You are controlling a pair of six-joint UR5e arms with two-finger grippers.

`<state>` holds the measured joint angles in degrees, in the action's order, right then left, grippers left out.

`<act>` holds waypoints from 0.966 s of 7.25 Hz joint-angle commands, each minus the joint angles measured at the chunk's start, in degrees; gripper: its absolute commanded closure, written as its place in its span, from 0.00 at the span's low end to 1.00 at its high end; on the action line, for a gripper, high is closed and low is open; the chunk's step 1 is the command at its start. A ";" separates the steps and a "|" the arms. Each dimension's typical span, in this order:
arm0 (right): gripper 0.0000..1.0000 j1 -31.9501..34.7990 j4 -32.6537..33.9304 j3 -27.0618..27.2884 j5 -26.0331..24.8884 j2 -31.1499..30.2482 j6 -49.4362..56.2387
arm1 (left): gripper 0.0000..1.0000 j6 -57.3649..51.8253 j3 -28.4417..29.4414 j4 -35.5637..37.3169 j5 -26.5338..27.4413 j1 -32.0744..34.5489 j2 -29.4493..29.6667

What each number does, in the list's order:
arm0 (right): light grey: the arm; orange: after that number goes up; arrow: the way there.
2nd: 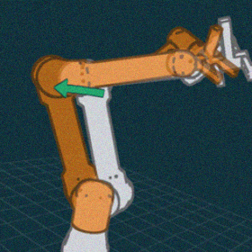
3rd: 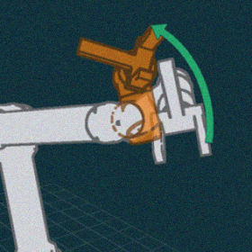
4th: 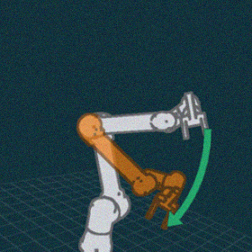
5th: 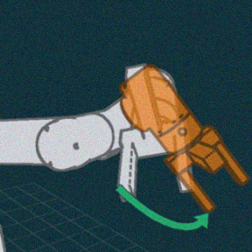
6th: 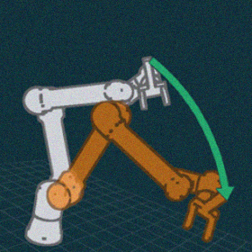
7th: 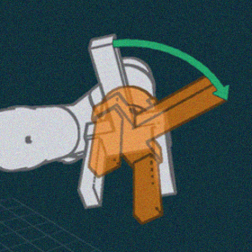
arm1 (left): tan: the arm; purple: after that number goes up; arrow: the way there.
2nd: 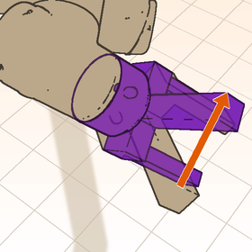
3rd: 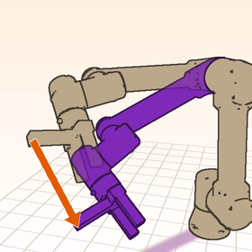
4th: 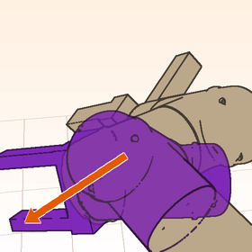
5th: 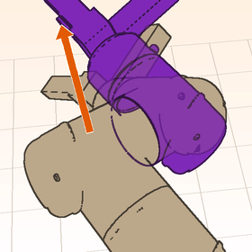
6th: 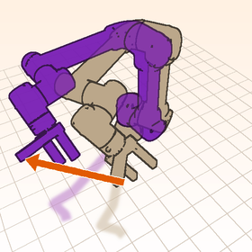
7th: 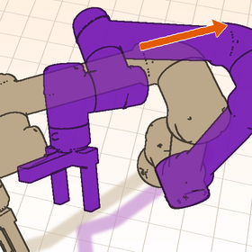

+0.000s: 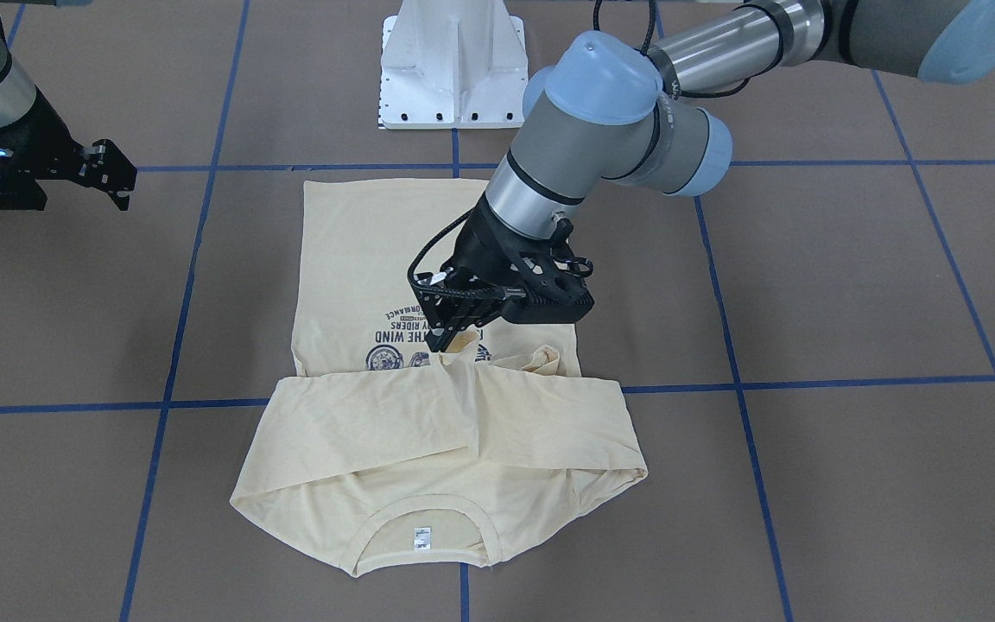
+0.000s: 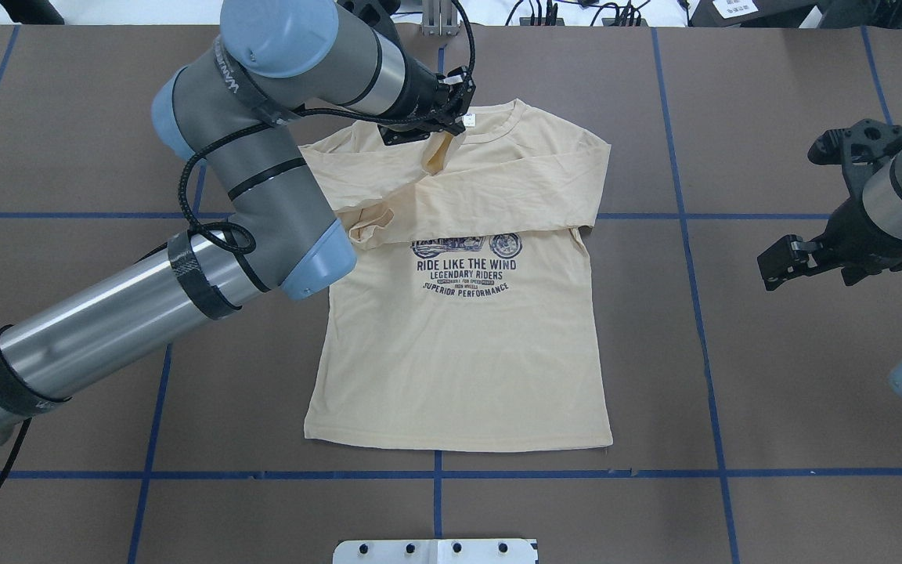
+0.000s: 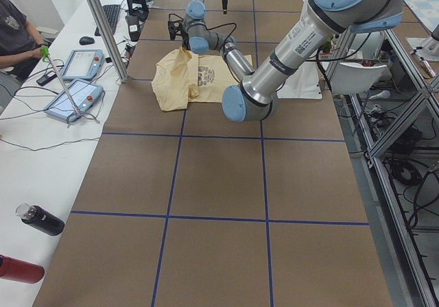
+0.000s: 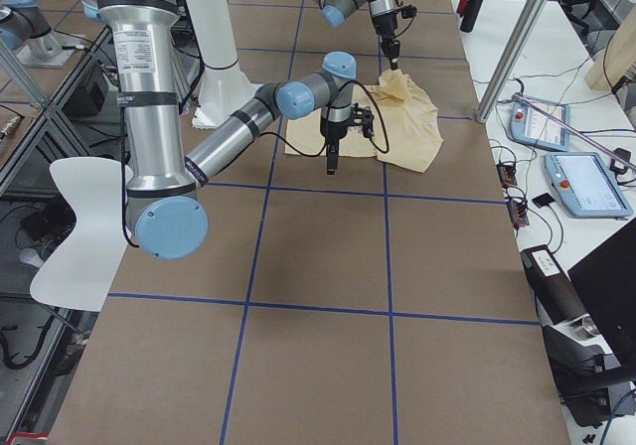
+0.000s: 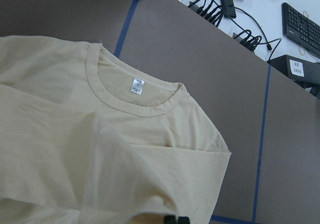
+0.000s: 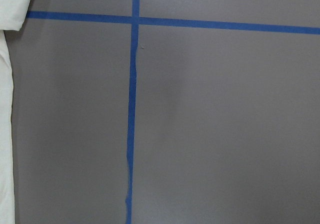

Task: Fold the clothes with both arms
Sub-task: 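Lift the cuff with the left gripper and fold the sleeve across the chest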

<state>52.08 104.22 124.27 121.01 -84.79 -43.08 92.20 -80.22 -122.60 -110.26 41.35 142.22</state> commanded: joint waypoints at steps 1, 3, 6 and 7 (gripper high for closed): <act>0.00 0.04 -0.16 -1.30 -0.07 0.41 0.01 | 1.00 -0.18 0.76 -1.75 0.30 -2.92 0.26; 0.00 -0.04 -0.16 -2.53 -0.16 1.37 -0.16 | 1.00 -0.27 8.81 -9.90 6.09 -6.01 0.25; 0.00 -0.05 -0.16 -4.03 -0.25 3.05 -0.25 | 0.46 -0.45 8.60 -12.12 6.72 -6.10 0.86; 0.00 -0.05 -0.24 -4.56 -0.25 3.13 -0.25 | 0.00 -0.53 7.98 -20.14 6.72 -6.63 0.43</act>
<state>52.04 104.04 120.26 120.80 -81.86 -43.35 91.74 -71.64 -135.95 -103.66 35.15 142.78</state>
